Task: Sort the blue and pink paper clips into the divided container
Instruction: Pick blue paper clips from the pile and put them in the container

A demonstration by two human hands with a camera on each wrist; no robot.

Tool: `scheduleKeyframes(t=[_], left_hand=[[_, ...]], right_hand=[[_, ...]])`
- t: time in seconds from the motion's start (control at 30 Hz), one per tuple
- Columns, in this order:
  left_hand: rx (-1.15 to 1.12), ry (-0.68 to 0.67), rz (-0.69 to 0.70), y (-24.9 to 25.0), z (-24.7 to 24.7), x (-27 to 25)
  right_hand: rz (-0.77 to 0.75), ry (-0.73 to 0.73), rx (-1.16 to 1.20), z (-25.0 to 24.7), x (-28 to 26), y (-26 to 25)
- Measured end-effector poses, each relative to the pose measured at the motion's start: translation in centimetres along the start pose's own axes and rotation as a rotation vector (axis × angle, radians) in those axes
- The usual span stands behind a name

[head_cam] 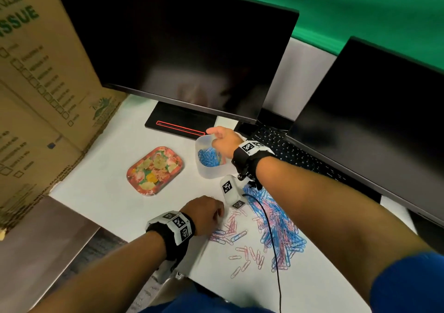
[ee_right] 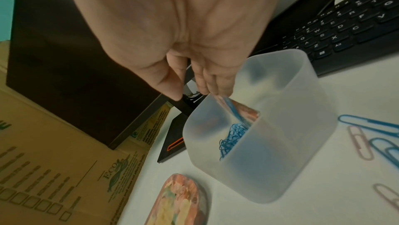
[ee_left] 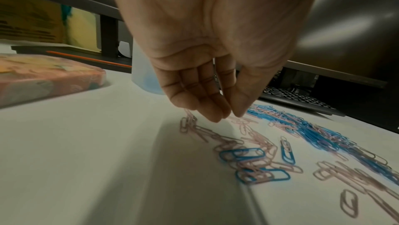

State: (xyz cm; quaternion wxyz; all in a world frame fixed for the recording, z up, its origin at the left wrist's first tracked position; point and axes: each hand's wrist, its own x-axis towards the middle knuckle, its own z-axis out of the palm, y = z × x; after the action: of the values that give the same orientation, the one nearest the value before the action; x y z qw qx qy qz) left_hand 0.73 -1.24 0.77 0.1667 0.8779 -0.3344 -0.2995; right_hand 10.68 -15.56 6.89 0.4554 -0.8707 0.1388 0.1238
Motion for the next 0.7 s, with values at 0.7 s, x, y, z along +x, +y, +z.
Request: scheduleKeyframes(t=[0.7], left_hand=[[0.133, -0.057, 0.086, -0.9, 2.3, 0.7]], right_hand=[[-0.17, -0.199, -0.442, 1.3, -15.1, 13.2]])
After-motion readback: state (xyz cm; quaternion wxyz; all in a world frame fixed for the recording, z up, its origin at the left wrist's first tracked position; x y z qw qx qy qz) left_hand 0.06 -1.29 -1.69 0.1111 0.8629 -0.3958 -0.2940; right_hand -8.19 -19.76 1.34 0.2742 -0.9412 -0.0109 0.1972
